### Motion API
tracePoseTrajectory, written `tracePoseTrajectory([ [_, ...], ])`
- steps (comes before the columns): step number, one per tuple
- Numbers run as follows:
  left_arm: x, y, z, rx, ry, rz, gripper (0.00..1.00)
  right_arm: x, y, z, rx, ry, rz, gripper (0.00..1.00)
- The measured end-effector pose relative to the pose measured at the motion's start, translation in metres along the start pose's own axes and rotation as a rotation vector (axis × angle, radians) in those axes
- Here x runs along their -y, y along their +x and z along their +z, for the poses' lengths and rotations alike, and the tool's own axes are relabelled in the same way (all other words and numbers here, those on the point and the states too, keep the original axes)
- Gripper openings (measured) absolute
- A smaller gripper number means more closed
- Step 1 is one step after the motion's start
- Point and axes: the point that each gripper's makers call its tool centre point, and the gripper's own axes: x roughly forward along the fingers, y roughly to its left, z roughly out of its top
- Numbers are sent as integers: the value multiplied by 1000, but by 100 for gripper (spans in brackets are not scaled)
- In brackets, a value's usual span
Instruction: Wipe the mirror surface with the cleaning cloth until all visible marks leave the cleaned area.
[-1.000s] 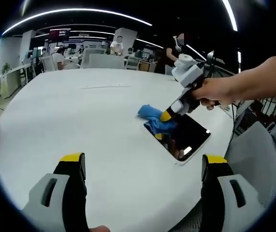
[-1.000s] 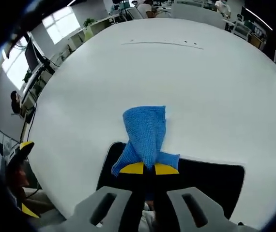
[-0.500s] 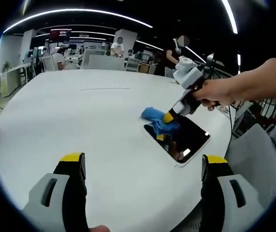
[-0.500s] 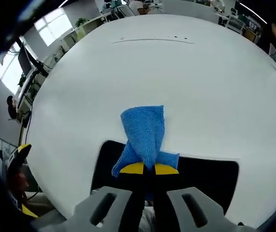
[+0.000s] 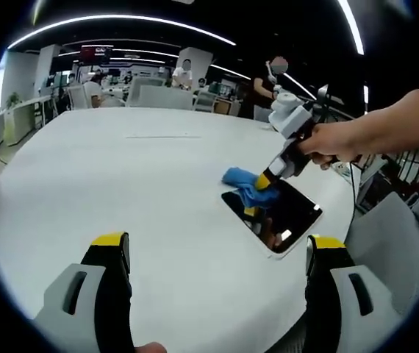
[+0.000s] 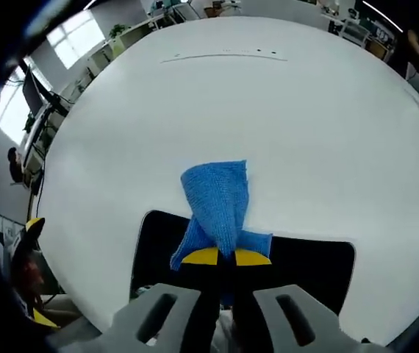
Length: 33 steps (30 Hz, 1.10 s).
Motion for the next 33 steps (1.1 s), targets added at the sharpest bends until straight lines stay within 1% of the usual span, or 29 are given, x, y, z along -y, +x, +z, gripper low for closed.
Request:
tracePoseTrajectory([
  [4, 4, -1, 2, -1, 11, -5, 99, 0, -1, -1, 11, 5, -4, 0],
  [6, 5, -2, 1, -13, 30, -13, 99, 0, 1, 0, 10, 7, -5, 0],
  [8, 4, -6, 5, -2, 28, -5, 99, 1, 1, 0, 8, 8, -4, 0],
  [9, 1, -8, 8, 10, 15, 4, 99, 1, 1, 0, 6, 11, -1, 0],
  [14, -1, -12, 8, 6, 31, 12, 99, -1, 1, -2, 4, 21, 2, 0],
  [16, -4, -13, 10, 11, 33, 20, 99, -5, -6, -9, 4, 19, 3, 0],
  [17, -5, -14, 12, 15, 30, 25, 99, -9, -17, -17, 5, 19, 2, 0],
  [18, -5, -14, 13, 18, 27, 28, 99, -11, -20, -19, 6, 18, 3, 0],
  [19, -5, -14, 14, 22, 24, 30, 99, -14, -29, -26, 8, 16, 4, 0],
  [20, -3, -14, 14, 24, 24, 28, 99, -15, -31, -28, 7, 15, 4, 0],
  [21, -1, -14, 14, 23, 27, 26, 99, -14, -26, -27, 7, 15, 6, 0],
  [23, 5, -13, 13, 24, 31, 22, 99, -15, -27, -29, 14, -21, 1, 0],
  [24, 6, -12, 11, 26, 28, 22, 99, -16, -26, -31, 15, -24, -3, 0],
  [28, 13, -10, 5, 13, 33, 16, 99, -16, -22, -33, 17, -9, 8, 0],
  [30, 16, -10, 2, -9, 71, 12, 99, -15, -18, -33, 15, -8, 11, 0],
  [31, 17, -10, 2, -8, 70, 12, 99, -16, -20, -35, 15, -8, 11, 0],
  [33, 18, -12, 4, -3, 67, 12, 99, -16, -18, -35, 15, -11, 11, 0],
])
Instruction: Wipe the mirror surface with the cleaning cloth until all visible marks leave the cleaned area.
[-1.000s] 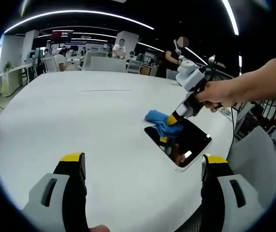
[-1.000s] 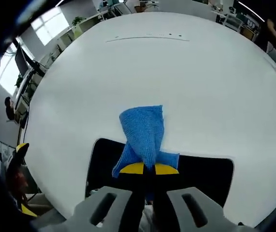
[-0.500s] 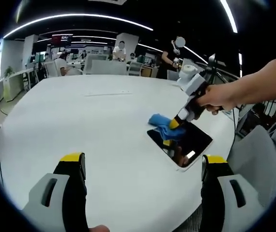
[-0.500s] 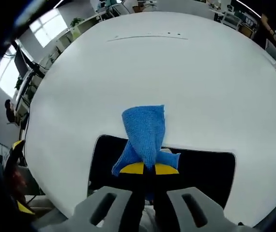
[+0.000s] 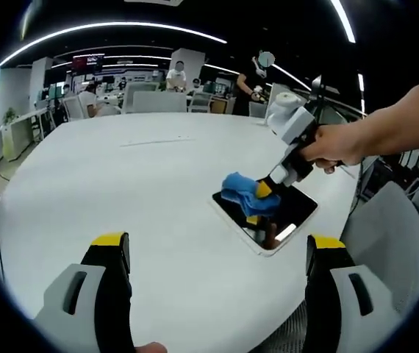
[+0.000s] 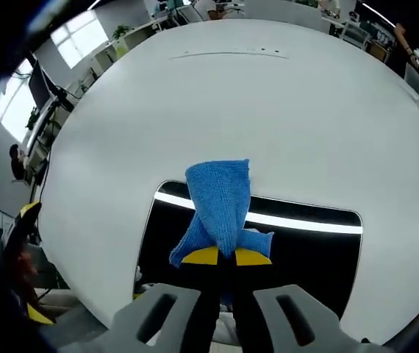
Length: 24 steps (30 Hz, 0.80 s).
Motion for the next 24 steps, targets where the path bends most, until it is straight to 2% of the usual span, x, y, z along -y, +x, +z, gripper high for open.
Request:
tracePoseTrajectory([
  [16, -1, 1, 7, 12, 19, 7, 99, -7, 4, -22, -3, 28, 34, 0],
  [20, 2, 1, 14, 29, 21, 11, 99, -10, 1, -29, 1, 30, 38, 0],
  [24, 2, 0, 15, 29, 23, 10, 99, -14, -4, -36, 4, 44, 42, 0],
])
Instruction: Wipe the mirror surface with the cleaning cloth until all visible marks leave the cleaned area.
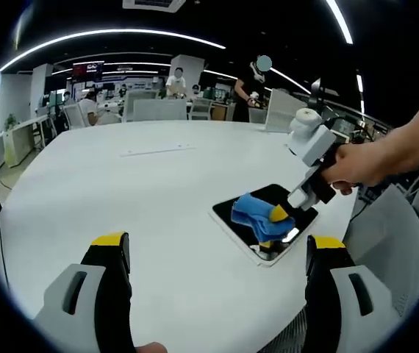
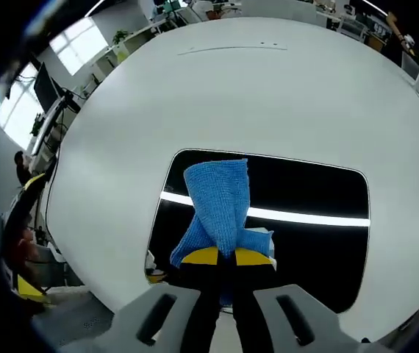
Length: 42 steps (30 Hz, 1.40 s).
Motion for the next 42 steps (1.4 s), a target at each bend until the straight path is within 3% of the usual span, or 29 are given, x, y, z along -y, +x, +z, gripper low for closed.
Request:
tracePoseTrajectory([
  [13, 1, -6, 0, 7, -2, 6, 99, -8, -9, -14, 49, 18, 14, 0],
  [19, 1, -7, 0, 7, 2, 12, 99, -14, -12, -22, 27, -35, 31, 0],
  [22, 2, -7, 2, 16, -1, 18, 99, -15, -13, -26, 19, -3, 42, 0],
  [36, 7, -7, -4, 21, -29, 29, 99, -20, -19, -42, 1, -22, 69, 0],
  [42, 7, -5, 4, 33, -20, 28, 99, -19, -20, -45, -7, -13, 77, 0],
])
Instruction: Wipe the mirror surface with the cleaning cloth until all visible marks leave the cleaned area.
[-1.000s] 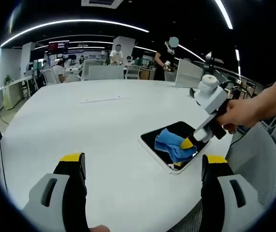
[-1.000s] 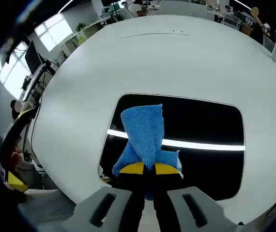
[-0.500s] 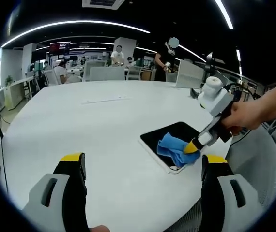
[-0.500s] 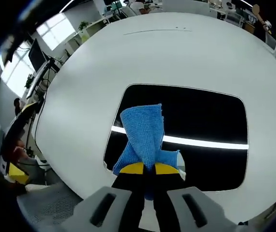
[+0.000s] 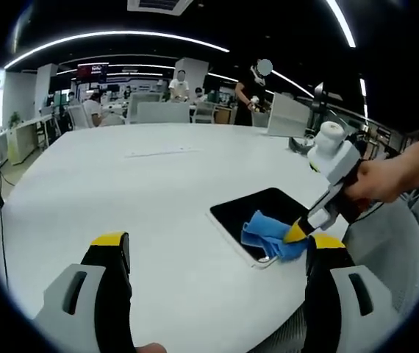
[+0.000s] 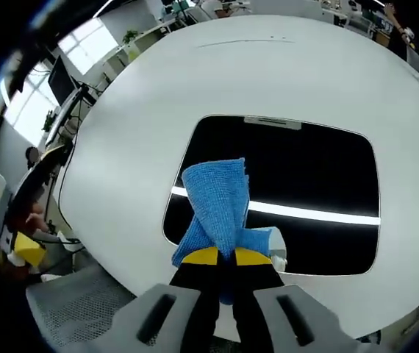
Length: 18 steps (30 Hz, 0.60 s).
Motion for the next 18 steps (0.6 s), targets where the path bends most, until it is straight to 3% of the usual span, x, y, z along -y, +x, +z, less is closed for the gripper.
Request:
tracePoseTrajectory([
  [5, 2, -2, 6, 18, 5, 1, 99, -1, 0, -2, 1, -13, -4, 0],
  [18, 8, 4, -7, -17, 0, -16, 99, -1, -2, -5, 6, 3, 26, 0],
])
